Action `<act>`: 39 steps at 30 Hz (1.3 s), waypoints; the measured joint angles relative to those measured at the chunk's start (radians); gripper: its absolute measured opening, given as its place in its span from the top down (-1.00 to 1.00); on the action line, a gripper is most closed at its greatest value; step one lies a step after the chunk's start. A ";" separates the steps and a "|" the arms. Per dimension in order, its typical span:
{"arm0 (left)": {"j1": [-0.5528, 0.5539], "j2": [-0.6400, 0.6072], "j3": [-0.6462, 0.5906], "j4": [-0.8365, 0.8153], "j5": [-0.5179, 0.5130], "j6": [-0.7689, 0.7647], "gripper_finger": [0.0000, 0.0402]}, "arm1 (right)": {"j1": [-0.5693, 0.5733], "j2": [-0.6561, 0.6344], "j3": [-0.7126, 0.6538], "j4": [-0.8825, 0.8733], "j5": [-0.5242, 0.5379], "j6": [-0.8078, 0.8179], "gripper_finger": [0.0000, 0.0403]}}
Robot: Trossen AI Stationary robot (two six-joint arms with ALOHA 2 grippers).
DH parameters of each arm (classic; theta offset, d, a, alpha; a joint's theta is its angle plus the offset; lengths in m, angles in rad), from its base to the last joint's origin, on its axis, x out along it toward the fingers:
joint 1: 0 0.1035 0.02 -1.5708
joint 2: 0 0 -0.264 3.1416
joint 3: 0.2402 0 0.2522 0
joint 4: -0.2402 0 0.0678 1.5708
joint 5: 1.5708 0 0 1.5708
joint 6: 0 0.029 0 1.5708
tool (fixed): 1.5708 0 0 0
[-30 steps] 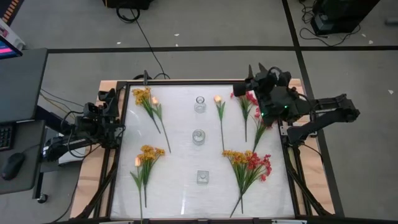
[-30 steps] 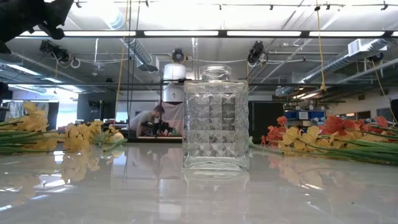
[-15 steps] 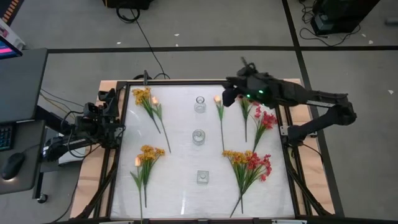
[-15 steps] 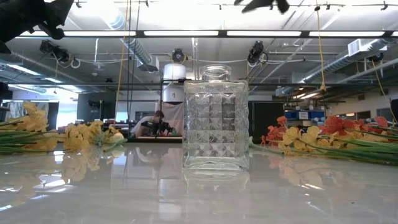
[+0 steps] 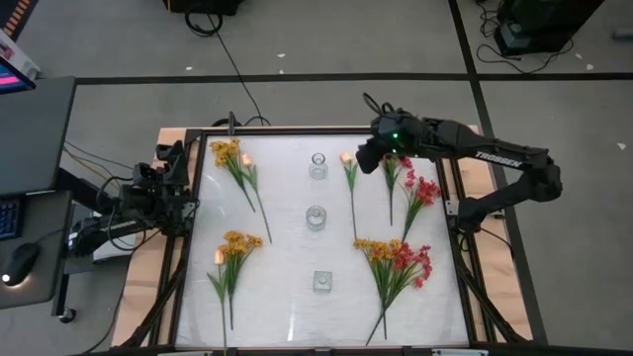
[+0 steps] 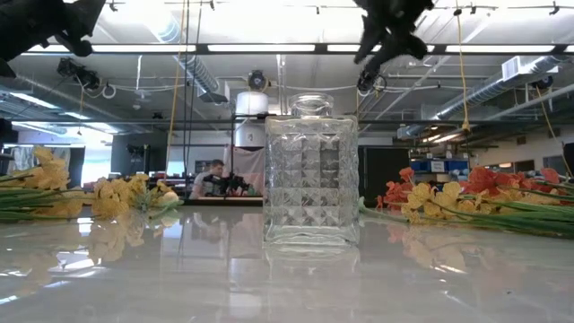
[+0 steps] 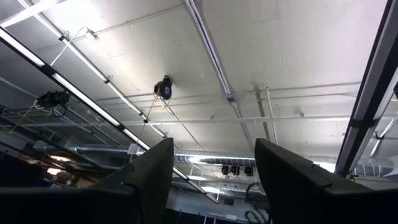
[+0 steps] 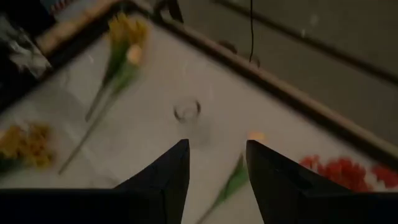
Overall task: Sort flowers into vase by color
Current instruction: Put the middle red flowers into the top transparent vase
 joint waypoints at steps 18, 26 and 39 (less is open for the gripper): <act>0.000 0.000 0.000 -0.001 0.000 0.000 -0.15 | 0.001 -0.202 -0.479 0.052 0.047 0.543 0.17; 0.000 0.000 0.000 -0.001 0.000 0.000 -0.15 | 0.001 -0.306 -0.651 0.038 -0.020 0.737 0.17; 0.000 0.000 0.000 -0.001 0.000 0.000 -0.15 | 0.007 -0.338 -0.699 -0.174 -0.212 0.909 0.17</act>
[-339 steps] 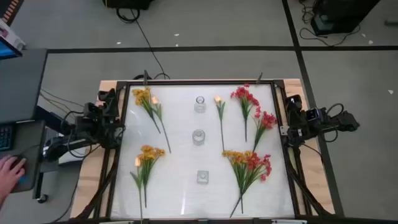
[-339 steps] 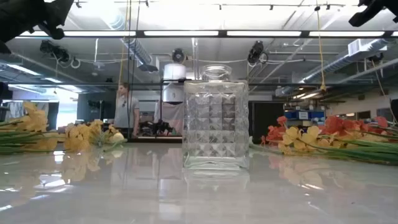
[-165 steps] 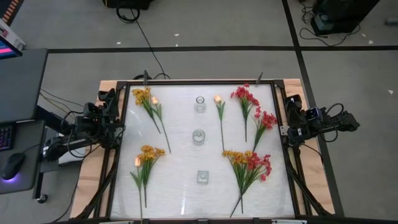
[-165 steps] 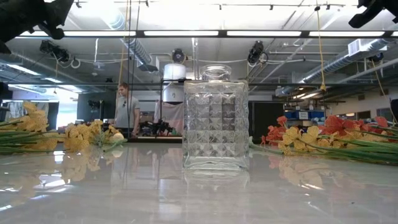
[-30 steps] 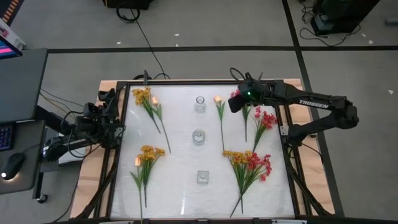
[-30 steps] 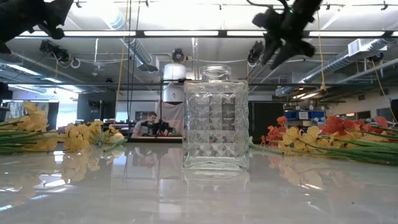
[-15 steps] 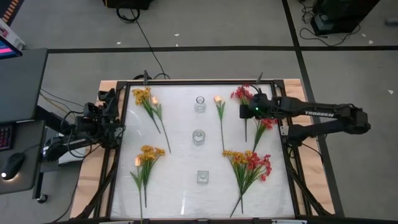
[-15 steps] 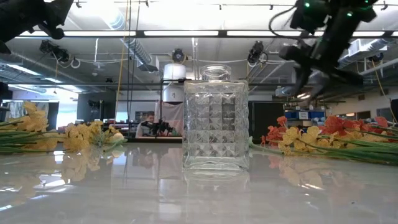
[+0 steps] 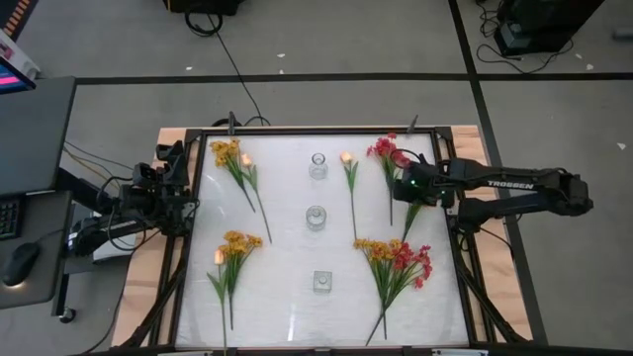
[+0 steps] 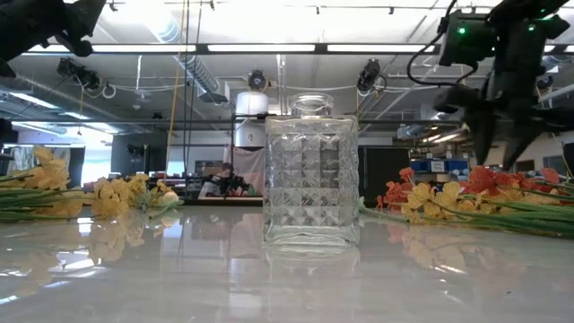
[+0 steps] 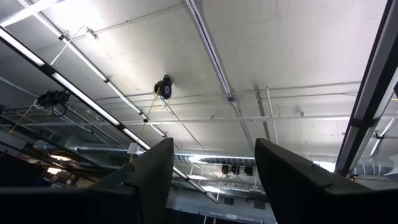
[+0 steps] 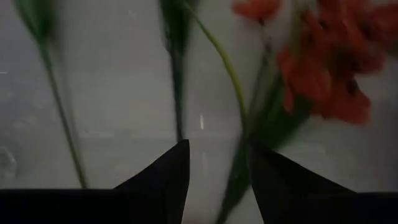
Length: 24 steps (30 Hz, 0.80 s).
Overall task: Sort flowers into vase by color
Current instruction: Put the middle red flowers into the top transparent vase
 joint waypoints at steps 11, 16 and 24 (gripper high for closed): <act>0.000 0.000 0.000 0.000 0.000 0.000 -0.15 | 0.080 0.048 0.000 -0.089 0.059 0.150 0.17; 0.000 0.000 0.000 0.000 0.000 0.000 -0.15 | 0.090 0.116 0.000 -0.078 0.077 0.189 0.17; 0.000 0.000 0.000 0.000 0.000 0.000 -0.15 | 0.124 0.247 0.000 -0.062 0.066 0.269 0.17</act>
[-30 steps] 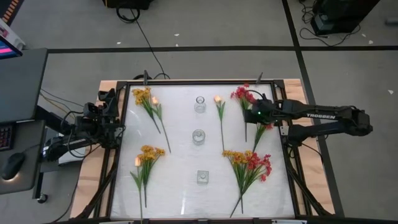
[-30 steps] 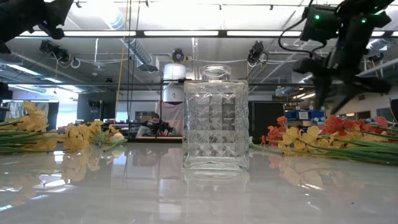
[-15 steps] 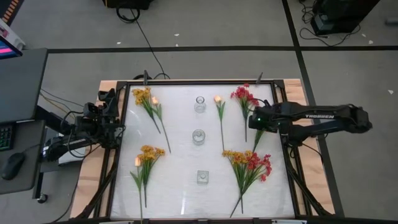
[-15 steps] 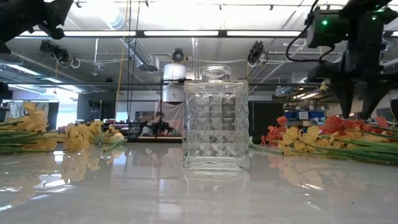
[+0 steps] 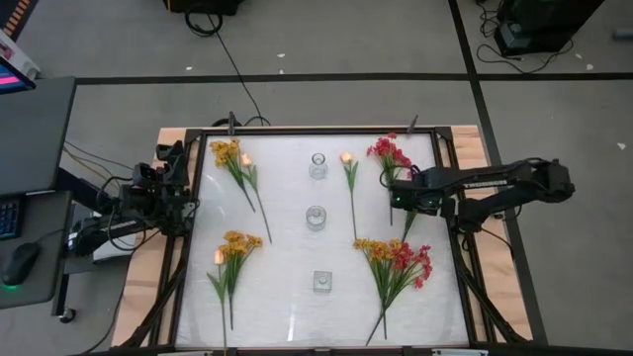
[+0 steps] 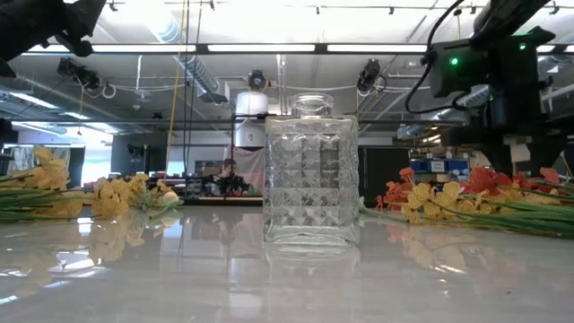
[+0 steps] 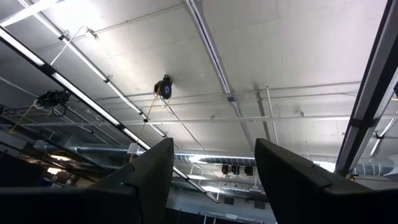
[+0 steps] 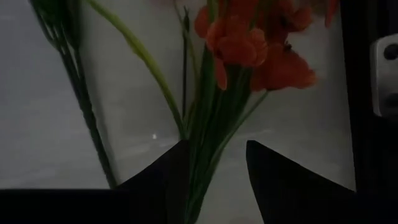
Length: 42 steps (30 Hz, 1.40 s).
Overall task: Sort flowers into vase by color
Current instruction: Put the middle red flowers into the top transparent vase
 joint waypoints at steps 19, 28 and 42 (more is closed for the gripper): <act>0.000 0.000 0.000 0.000 0.000 0.000 -0.15 | 0.079 0.181 0.000 0.162 -0.008 0.033 0.19; 0.000 0.000 0.000 0.000 0.000 0.000 -0.15 | 0.100 0.179 0.001 0.163 -0.009 0.033 0.74; 0.000 0.000 0.000 0.000 0.000 0.000 -0.15 | 0.110 -0.035 0.107 0.022 0.140 -0.003 0.82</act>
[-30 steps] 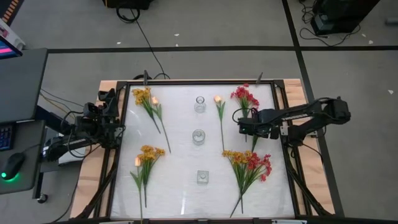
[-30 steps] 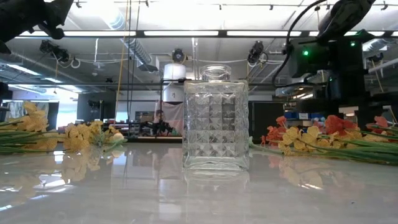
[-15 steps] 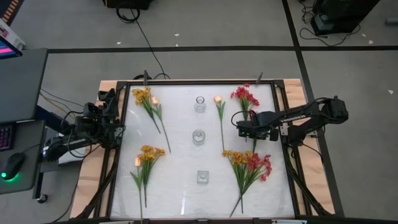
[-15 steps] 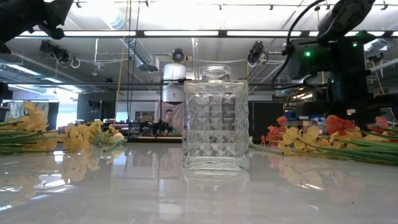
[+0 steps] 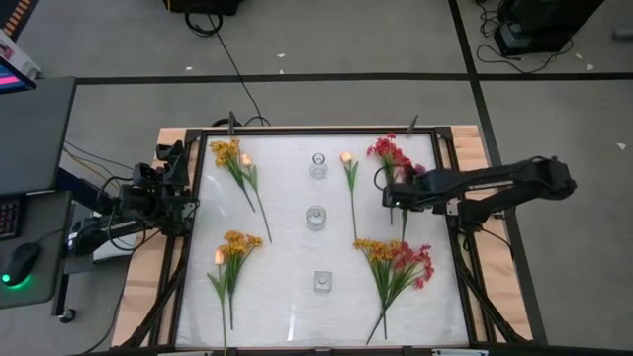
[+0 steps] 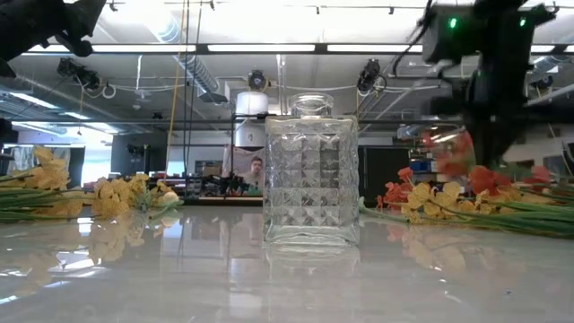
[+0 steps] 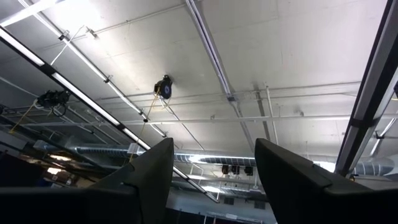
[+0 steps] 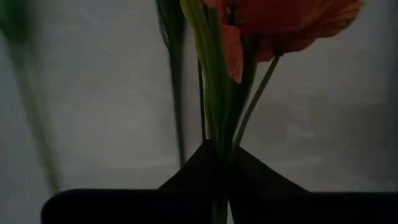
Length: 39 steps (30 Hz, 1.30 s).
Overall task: Sort flowers into vase by color
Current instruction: Put the middle red flowers into the top transparent vase
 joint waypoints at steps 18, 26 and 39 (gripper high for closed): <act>0.000 0.000 0.000 0.000 0.000 0.000 -0.15 | -0.027 -0.196 0.259 0.490 0.387 -0.857 0.84; 0.000 0.000 0.000 0.000 0.000 0.000 -0.15 | -0.080 -0.163 0.267 0.995 0.290 -1.367 0.84; 0.000 0.000 0.000 0.000 0.000 0.000 -0.15 | -0.265 -0.018 0.267 1.232 -0.102 -1.492 0.84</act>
